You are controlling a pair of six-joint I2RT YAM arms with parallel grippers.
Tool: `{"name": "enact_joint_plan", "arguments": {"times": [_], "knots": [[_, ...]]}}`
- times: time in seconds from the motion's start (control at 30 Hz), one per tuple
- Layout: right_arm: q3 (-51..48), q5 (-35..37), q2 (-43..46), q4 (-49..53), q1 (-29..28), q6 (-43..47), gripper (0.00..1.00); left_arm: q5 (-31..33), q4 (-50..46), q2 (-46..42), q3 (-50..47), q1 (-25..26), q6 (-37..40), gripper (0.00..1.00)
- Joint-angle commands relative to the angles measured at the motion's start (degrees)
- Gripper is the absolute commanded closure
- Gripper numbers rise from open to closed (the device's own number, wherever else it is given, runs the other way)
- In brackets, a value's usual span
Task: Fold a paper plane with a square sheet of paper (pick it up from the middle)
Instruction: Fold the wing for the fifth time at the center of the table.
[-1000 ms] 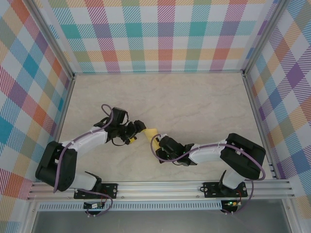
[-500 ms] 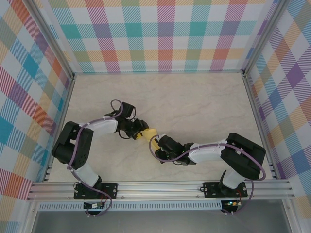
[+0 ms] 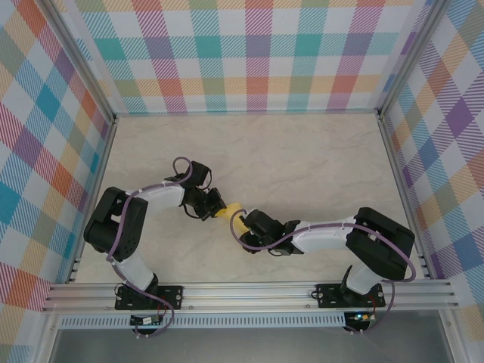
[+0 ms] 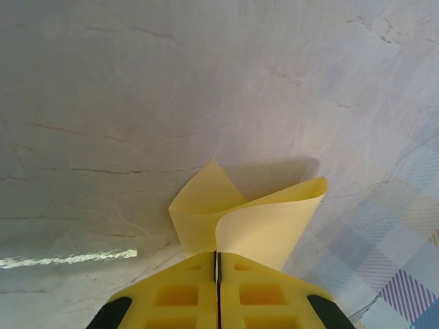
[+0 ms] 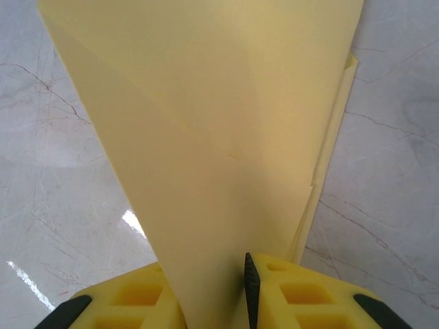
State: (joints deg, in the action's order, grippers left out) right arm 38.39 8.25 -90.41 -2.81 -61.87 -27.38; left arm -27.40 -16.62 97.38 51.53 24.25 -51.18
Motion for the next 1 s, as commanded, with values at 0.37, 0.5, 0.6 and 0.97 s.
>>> {"name": "enact_joint_plan", "arguments": {"times": [0.37, 0.5, 0.6, 0.97], "knots": [[3.48, -0.40, -1.54, 2.95, -0.13, 1.10, 0.70, -0.47, -2.43, -0.61, 0.82, 0.27, 0.47, 0.94], [2.54, 0.01, -1.14, 2.56, -0.10, 0.50, 0.78, -0.02, -3.06, -1.08, 0.84, 0.27, 0.81, 0.94], [2.42, -0.51, -0.65, 2.38, -0.10, 0.53, 0.78, 0.54, -3.68, -1.20, 0.83, 0.27, 1.00, 0.94], [2.92, -2.46, -1.43, 1.48, -0.03, 0.27, 0.93, 1.31, -5.03, -1.93, 1.60, 0.27, 1.55, 0.87]]}}
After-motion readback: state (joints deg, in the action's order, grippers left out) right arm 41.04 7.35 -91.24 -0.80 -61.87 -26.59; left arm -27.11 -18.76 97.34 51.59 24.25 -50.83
